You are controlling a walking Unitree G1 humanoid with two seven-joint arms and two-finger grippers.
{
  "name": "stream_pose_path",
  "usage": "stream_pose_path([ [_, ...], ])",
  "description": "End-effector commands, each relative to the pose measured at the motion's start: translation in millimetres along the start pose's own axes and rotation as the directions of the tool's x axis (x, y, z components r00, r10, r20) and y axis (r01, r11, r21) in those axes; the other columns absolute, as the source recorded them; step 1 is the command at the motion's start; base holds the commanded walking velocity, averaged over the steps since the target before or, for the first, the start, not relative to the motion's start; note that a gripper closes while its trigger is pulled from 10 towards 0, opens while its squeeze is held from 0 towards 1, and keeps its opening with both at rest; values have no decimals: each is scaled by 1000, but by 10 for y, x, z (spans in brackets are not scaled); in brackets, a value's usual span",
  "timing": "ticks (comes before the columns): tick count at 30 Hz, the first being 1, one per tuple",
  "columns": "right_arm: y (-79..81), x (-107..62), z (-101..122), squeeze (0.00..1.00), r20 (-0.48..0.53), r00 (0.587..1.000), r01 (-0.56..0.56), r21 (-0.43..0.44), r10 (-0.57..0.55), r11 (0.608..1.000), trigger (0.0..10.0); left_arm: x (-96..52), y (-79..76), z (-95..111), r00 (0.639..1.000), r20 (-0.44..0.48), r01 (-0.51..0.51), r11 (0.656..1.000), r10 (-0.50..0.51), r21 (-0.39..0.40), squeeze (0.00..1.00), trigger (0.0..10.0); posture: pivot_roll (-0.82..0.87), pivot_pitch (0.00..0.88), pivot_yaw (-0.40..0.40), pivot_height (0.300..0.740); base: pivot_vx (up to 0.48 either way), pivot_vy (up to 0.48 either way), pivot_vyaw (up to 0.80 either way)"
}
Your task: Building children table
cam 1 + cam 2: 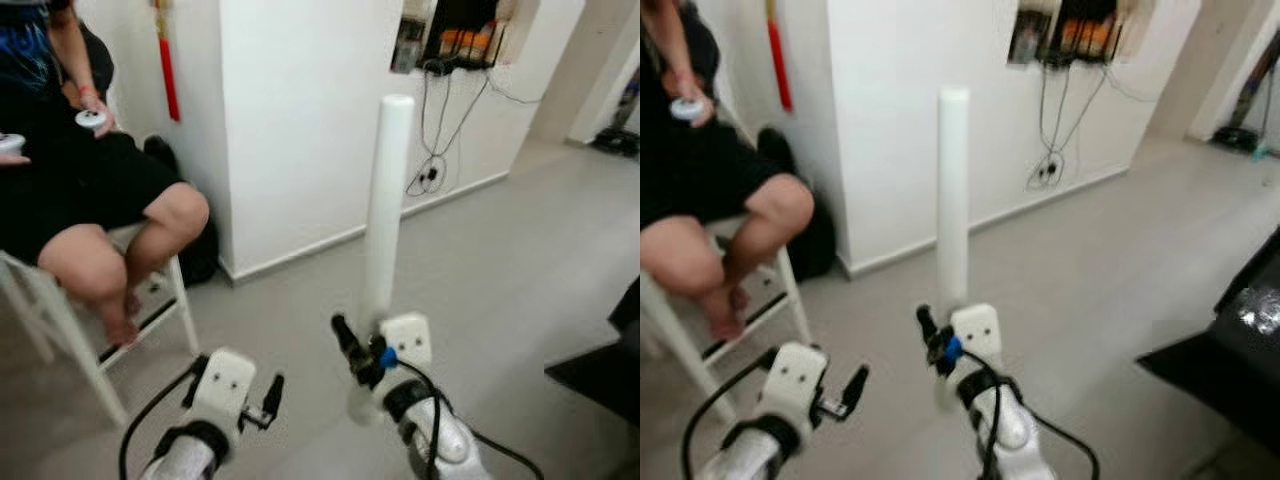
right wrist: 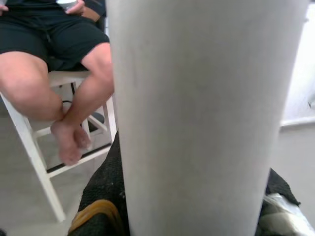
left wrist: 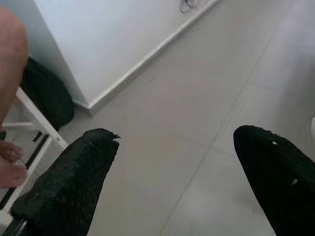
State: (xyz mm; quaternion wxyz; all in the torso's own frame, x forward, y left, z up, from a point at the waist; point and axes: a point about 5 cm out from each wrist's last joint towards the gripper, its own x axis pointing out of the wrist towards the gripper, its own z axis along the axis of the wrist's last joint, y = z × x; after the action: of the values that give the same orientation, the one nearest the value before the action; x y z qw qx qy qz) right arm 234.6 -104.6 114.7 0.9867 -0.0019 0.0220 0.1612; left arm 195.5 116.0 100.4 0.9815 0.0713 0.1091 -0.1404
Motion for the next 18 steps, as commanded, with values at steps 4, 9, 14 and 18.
stream_pose_path([
  [4,-84,-8,38,0,17,998,57,7,-57,998,10000,21,-19,2,1000,-9,9,1000,-9,7,0,10000,80,0,-67,740,0,0,-800],
  [9,-95,4,55,0,20,997,68,8,-68,998,10000,15,-16,10,1000,-3,13,1000,-13,3,0,10000,80,0,-66,740,0,0,-800],
  [14,-92,0,57,0,23,997,74,12,-75,997,10000,15,-13,17,1000,4,16,1000,-16,-1,0,10000,78,0,-63,740,0,0,-800],
  [18,-95,-4,60,0,25,996,82,15,-82,997,10000,12,-13,24,1000,8,18,1000,-18,1,0,10000,79,0,-63,740,0,0,-800],
])
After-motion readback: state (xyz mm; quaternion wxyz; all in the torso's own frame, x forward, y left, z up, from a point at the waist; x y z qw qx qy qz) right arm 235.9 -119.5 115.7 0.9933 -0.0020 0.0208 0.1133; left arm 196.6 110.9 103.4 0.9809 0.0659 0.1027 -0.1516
